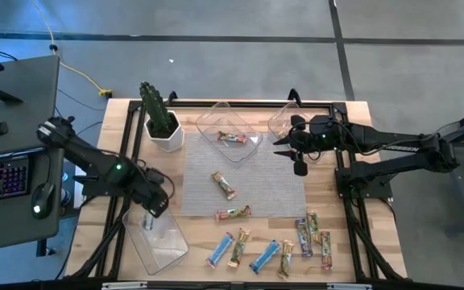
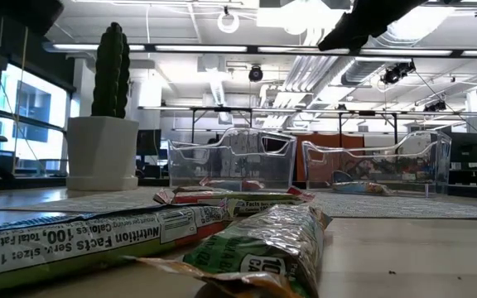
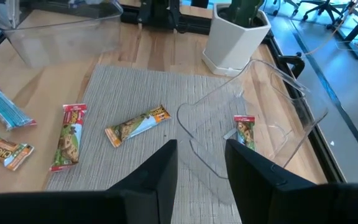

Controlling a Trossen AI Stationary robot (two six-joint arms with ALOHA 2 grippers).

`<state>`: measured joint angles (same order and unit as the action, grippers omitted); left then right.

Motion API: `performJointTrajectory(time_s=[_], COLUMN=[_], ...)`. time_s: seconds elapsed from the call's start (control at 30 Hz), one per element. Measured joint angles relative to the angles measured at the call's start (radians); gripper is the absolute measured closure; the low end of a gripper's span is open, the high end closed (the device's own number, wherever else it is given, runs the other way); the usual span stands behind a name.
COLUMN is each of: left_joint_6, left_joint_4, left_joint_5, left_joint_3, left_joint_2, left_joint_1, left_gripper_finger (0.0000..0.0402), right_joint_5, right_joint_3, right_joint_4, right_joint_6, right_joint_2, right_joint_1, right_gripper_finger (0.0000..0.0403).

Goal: Pick and place Granola Bars by type
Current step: Put the blue granola bar into the bottom transparent bin, then put the red granola bar into the top left transparent bin

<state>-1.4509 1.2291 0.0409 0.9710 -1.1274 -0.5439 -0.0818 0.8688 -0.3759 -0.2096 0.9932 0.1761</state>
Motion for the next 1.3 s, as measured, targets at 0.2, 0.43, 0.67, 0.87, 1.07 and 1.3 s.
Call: performJointTrajectory(time_s=[0.2, 0.43, 0.67, 0.87, 1.07, 1.3], left_joint_6=[-0.013, 0.026, 0.059, 0.114, 0.13, 0.249], left_joint_4=[-0.146, -0.2, -0.258, -0.275, -0.302, -0.252], left_joint_5=[0.104, 0.172, 0.149, 0.126, 0.108, -0.082], left_joint_3=[-0.138, -0.237, -0.242, -0.242, -0.195, 0.019], left_joint_2=[-0.037, -0.103, -0.143, -0.167, -0.167, -0.167], left_joint_1=[-0.046, -0.046, -0.046, -0.045, -0.045, -0.045], left_gripper_finger=[0.0354, 0.0354, 0.0331, 0.0287, 0.0276, 0.0275], right_joint_5=[0.0, -0.001, -0.001, 0.0, 0.081, 0.143], right_joint_3=[0.0, 0.0, 0.0, 0.0, 0.0, 0.0], right_joint_4=[0.0, 0.001, 0.0, 0.0, 0.017, 0.031], right_joint_6=[0.0, -0.026, -0.026, -0.026, -0.041, -0.074], right_joint_2=[0.0, 0.0, 0.0, 0.0, 0.0, 0.0], right_joint_1=[0.0, 0.0, 0.0, 0.0, 0.0, 0.0], right_gripper_finger=[0.0284, 0.0284, 0.0284, 0.0284, 0.0284, 0.0284])
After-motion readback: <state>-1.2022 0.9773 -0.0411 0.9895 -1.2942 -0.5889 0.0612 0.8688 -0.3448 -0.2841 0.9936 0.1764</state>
